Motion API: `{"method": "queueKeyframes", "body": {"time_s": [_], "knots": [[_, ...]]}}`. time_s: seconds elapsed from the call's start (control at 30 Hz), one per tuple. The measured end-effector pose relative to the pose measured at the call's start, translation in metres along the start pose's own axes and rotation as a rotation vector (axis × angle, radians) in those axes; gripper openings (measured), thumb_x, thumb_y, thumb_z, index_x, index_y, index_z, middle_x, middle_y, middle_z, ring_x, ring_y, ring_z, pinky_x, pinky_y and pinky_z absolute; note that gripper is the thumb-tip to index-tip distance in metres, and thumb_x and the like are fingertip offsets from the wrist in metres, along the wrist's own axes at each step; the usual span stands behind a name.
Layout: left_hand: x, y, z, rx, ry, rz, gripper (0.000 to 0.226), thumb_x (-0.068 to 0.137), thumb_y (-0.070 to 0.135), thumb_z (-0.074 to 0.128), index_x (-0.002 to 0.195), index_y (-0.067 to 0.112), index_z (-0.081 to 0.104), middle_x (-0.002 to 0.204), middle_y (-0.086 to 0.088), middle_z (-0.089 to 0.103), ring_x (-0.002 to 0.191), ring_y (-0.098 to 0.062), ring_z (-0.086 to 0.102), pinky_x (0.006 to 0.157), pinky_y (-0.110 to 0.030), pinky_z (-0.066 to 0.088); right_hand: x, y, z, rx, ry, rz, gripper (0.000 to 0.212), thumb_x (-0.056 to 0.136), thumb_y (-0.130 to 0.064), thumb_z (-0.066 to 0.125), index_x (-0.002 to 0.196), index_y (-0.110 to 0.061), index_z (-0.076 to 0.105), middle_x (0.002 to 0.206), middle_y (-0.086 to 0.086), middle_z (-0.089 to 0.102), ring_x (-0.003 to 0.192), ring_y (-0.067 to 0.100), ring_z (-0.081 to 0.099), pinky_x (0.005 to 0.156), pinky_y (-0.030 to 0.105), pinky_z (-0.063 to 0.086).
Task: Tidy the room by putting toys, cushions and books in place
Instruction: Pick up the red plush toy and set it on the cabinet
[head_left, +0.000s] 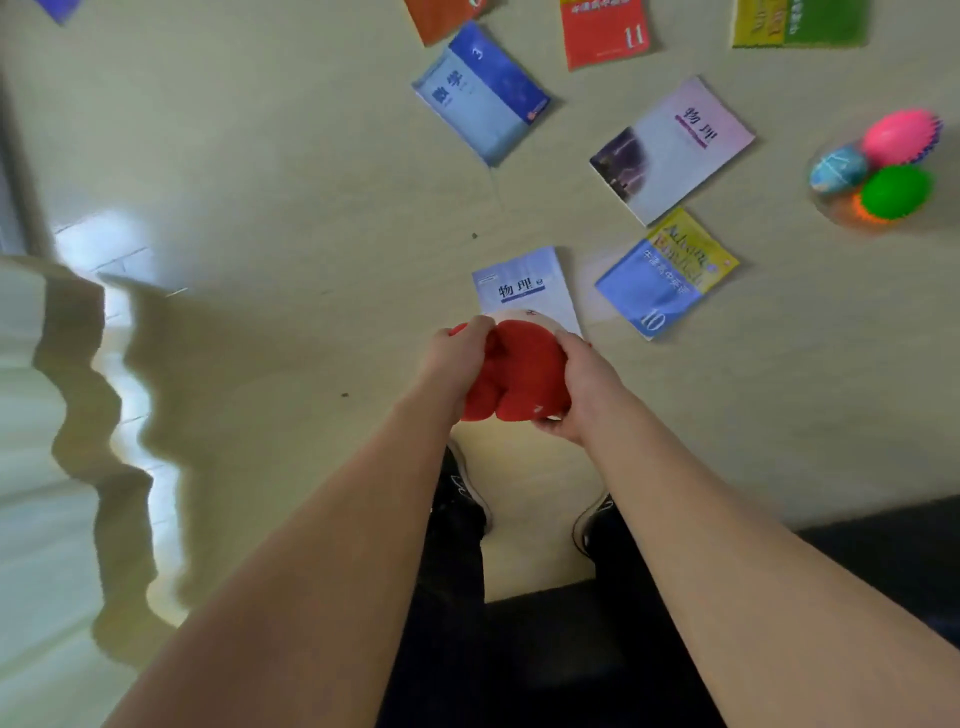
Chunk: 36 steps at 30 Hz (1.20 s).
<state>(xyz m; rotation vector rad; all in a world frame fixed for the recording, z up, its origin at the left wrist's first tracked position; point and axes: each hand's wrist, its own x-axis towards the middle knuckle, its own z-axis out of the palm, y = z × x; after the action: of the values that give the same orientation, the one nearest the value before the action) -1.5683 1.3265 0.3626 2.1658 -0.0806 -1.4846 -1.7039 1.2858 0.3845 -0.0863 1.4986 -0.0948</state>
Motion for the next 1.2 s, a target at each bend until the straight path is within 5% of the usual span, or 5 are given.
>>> {"method": "queueKeyframes", "body": {"time_s": [0.27,0.57,0.93,1.1,1.2], "knots": [[-0.115,0.042,-0.216,-0.254,0.167,0.071,0.056,0.074,0.053,0.057,0.112,0.012,0.064,0.097,-0.003,0.065,0.081,-0.023,0.061,0.064,-0.031,0.046,-0.170,0.032,0.184,-0.247,-0.095,-0.149,0.036,0.082,-0.050,0.066,0.108,-0.025,0.061,0.099,0.002,0.067,0.088,0.022,0.064,0.077,0.037,0.053],[-0.196,0.131,-0.390,-0.442,0.330,0.253,0.055,0.066,0.056,0.059,0.102,0.015,0.067,0.095,0.000,0.068,0.084,-0.022,0.063,0.066,-0.033,0.048,-0.299,0.011,0.347,-0.372,-0.217,-0.359,0.036,0.088,-0.047,0.063,0.107,-0.017,0.056,0.093,0.005,0.063,0.082,0.022,0.060,0.077,0.041,0.056],[-0.137,0.316,-0.431,-0.470,0.235,0.297,0.043,0.073,0.048,0.062,0.103,0.017,0.068,0.106,-0.005,0.072,0.099,-0.031,0.069,0.078,-0.038,0.054,-0.300,-0.163,0.455,-0.321,-0.181,-0.454,0.057,0.071,-0.052,0.076,0.110,-0.014,0.058,0.103,0.008,0.065,0.090,0.025,0.063,0.063,0.034,0.054],[-0.108,0.408,-0.466,-0.559,0.311,0.341,0.037,0.083,0.043,0.063,0.106,0.015,0.066,0.104,-0.005,0.071,0.092,-0.028,0.070,0.075,-0.036,0.053,-0.302,-0.248,0.536,-0.378,-0.217,-0.533,0.085,0.050,-0.067,0.072,0.118,-0.018,0.058,0.108,0.007,0.064,0.096,0.029,0.062,0.085,0.046,0.056],[-0.102,0.452,-0.494,-0.591,0.320,0.383,0.034,0.085,0.040,0.065,0.107,0.014,0.067,0.100,-0.004,0.071,0.086,-0.026,0.068,0.070,-0.032,0.051,-0.313,-0.283,0.574,-0.391,-0.252,-0.552,0.069,0.066,-0.060,0.069,0.119,-0.017,0.058,0.107,0.007,0.064,0.097,0.029,0.061,0.088,0.047,0.055]]}}
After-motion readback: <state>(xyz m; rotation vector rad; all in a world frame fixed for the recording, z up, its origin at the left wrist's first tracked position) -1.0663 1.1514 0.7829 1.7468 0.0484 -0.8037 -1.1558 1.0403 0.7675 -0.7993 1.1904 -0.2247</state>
